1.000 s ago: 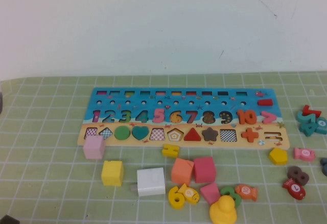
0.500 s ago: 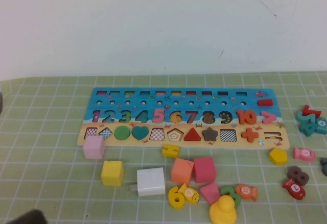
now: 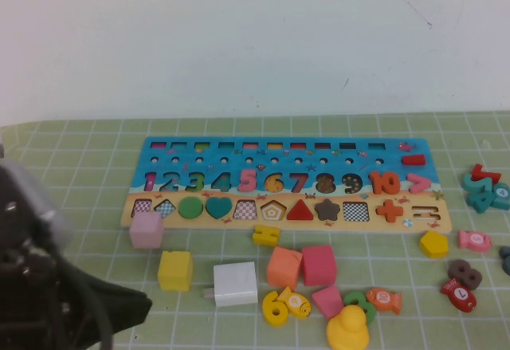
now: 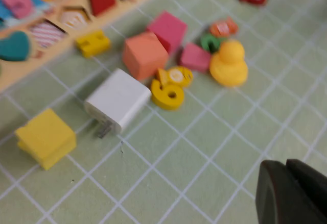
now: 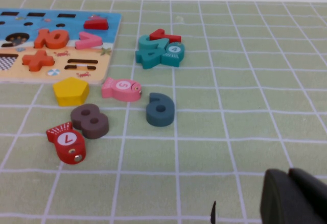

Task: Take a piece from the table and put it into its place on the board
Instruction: Pick up the "number 6"

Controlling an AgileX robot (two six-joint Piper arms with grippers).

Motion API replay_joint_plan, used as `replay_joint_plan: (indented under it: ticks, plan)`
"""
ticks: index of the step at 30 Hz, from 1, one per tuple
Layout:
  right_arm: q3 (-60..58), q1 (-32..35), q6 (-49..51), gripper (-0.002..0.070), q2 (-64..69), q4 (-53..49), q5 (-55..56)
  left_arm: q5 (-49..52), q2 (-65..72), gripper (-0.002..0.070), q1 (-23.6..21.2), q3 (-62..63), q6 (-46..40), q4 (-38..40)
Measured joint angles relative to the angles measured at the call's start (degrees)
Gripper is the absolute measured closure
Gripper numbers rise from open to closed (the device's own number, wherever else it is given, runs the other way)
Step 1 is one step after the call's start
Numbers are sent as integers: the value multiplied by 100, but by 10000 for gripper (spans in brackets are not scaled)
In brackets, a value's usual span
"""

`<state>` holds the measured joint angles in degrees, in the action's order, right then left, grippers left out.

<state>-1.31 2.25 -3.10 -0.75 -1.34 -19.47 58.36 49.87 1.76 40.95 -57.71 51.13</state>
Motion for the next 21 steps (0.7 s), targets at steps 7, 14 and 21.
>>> replay_joint_plan:
  ticks: [7, 14, 21]
  plan:
    - [0, 0, 0, 678, 0, 0, -10, -103, 955, 677, 1129, 659, -137, -1059]
    - [10, 0, 0, 678, 0, 0, -10, -537, 1816, 677, 2727, 1395, 580, -2605]
    - [10, 0, 0, 678, 0, 13, -10, -642, 2701, 676, 3739, 2092, 1383, -3694]
